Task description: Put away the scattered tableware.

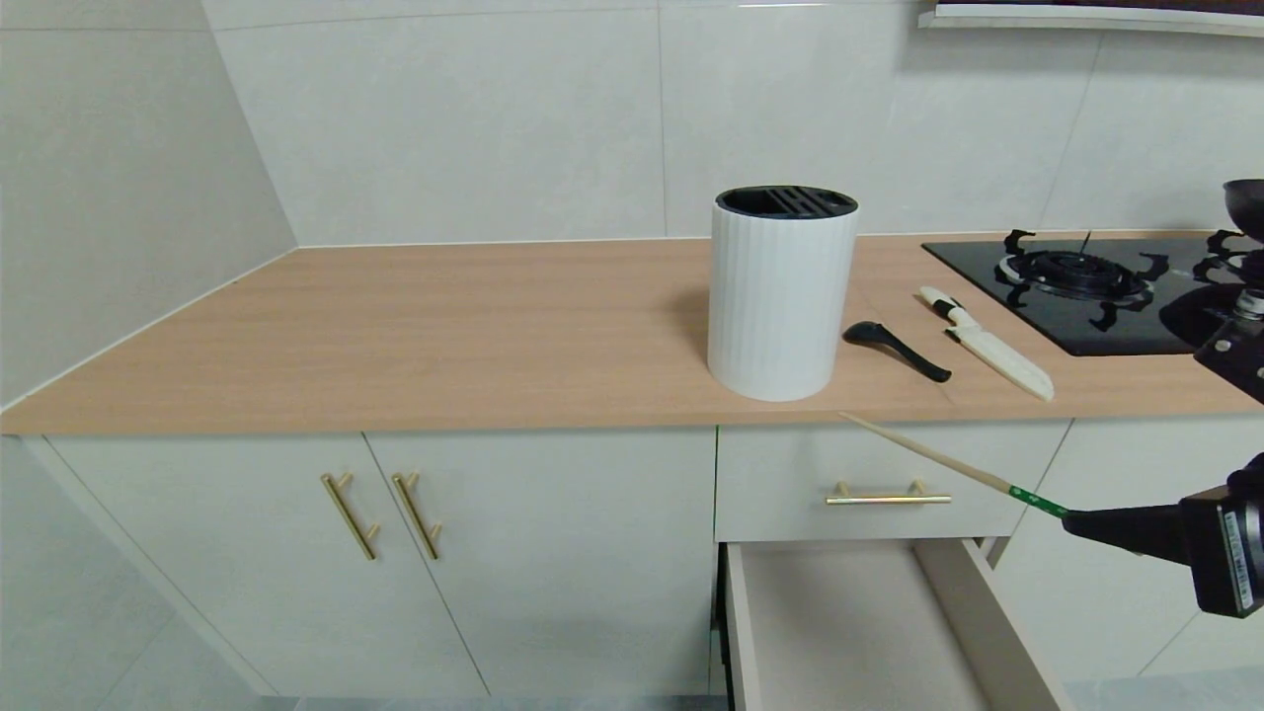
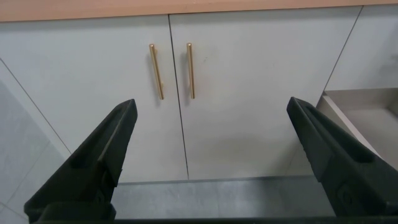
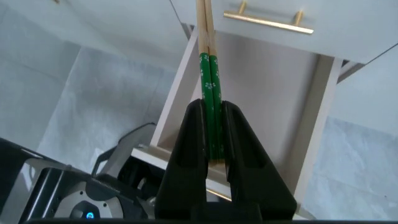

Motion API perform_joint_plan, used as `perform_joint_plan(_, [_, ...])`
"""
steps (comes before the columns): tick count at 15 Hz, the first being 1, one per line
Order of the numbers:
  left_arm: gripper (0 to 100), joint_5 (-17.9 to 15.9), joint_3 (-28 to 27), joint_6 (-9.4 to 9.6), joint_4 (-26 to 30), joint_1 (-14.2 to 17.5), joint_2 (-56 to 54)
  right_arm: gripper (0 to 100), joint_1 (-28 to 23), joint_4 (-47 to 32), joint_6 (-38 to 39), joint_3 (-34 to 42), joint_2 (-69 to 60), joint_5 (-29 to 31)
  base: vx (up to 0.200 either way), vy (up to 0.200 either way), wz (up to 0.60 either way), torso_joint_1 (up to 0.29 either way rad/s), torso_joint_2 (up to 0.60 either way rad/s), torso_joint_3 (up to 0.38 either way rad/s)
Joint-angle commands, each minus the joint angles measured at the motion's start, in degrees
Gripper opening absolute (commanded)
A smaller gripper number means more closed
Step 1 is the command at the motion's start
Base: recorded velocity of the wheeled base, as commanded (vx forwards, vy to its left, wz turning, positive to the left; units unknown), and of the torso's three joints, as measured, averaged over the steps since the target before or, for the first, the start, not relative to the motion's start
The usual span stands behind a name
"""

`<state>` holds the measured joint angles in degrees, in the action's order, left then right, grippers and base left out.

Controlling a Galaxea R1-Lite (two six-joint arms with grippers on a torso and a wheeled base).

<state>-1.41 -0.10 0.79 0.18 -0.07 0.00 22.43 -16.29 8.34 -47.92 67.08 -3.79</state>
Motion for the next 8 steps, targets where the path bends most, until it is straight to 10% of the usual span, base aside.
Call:
perform_joint_plan(1, [100,0.0,0.0,0.00,0.0,0.0,0.0,0,0.2,0.2,-0.1,0.5,1.6,0.2,0.000,0.000,0.00,0.000,0.00,0.000])
perform_joint_plan(8, [100,0.0,0.0,0.00,0.0,0.0,0.0,0,0.2,0.3,-1.9,1.2,2.3,0.4,0.000,0.000,0.00,-0.066,0.16,0.099])
